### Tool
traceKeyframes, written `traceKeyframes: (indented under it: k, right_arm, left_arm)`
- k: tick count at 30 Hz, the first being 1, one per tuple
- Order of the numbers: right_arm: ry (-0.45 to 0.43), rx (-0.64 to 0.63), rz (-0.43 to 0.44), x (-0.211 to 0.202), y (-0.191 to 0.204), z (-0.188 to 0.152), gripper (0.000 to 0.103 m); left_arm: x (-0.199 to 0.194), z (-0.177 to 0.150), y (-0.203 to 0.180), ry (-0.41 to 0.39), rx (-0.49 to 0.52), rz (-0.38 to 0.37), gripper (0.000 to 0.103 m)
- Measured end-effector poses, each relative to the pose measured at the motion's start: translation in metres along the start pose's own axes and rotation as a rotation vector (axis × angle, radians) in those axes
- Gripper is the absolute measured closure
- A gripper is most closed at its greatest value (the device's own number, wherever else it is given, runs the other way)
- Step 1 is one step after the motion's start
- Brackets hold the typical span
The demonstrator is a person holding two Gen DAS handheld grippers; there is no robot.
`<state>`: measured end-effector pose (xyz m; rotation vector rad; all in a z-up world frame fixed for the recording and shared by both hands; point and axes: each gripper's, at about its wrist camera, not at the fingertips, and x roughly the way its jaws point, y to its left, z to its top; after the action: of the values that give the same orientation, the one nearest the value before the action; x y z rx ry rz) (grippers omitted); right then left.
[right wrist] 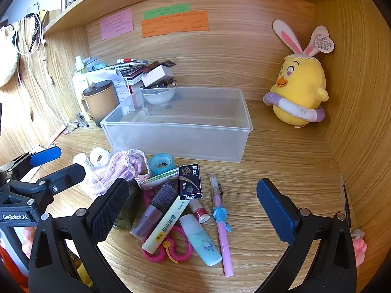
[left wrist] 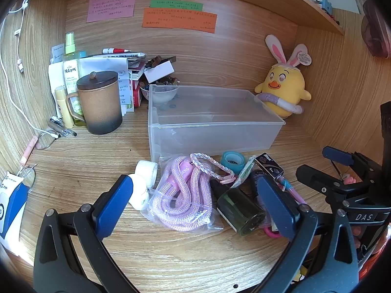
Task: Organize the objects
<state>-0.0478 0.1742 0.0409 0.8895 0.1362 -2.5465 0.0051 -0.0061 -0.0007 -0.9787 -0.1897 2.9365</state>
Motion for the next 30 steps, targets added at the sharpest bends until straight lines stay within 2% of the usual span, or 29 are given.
traceKeyframes:
  k: [30]
  right_arm:
    - [0.008,0.004,0.002,0.0011,-0.0044,0.0000,0.000]
  left_arm:
    - [-0.0014,0.0008,-0.0012,-0.014,0.004,-0.007,0.000]
